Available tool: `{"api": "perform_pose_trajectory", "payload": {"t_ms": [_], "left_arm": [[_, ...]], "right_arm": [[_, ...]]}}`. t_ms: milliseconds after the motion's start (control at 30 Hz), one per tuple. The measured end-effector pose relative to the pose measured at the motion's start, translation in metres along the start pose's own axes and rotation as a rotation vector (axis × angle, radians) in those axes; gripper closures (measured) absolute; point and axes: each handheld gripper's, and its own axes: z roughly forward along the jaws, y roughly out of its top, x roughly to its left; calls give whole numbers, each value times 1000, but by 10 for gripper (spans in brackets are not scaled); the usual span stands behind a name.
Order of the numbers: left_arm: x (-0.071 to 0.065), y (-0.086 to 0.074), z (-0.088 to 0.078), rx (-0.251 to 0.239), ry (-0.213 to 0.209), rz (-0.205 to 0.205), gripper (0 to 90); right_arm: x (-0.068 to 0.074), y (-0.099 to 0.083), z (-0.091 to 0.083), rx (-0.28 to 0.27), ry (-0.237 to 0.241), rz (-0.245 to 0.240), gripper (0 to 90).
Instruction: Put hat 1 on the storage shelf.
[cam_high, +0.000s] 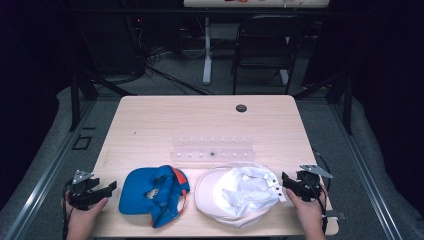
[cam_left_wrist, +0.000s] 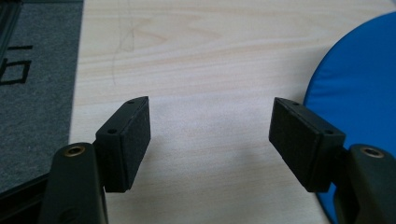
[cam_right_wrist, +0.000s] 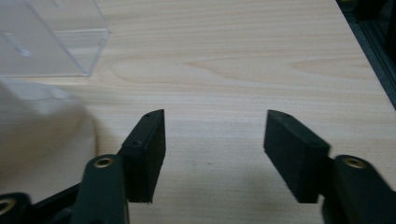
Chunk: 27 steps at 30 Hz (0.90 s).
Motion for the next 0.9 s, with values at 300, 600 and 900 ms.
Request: {"api": "perform_pose_trajectory", "payload": {"t_ms": [300, 600, 900], "left_arm": [[-8, 9, -17, -19, -38, -1, 317], [-17, 8, -24, -14, -43, 47, 357], [-17, 8, -29, -28, -44, 42, 384]], "right_arm": [[-2, 3, -22, -16, 38, -10, 525], [-6, 15, -32, 5, 110, 58, 560], [2, 34, -44, 92, 165, 75, 522]]}}
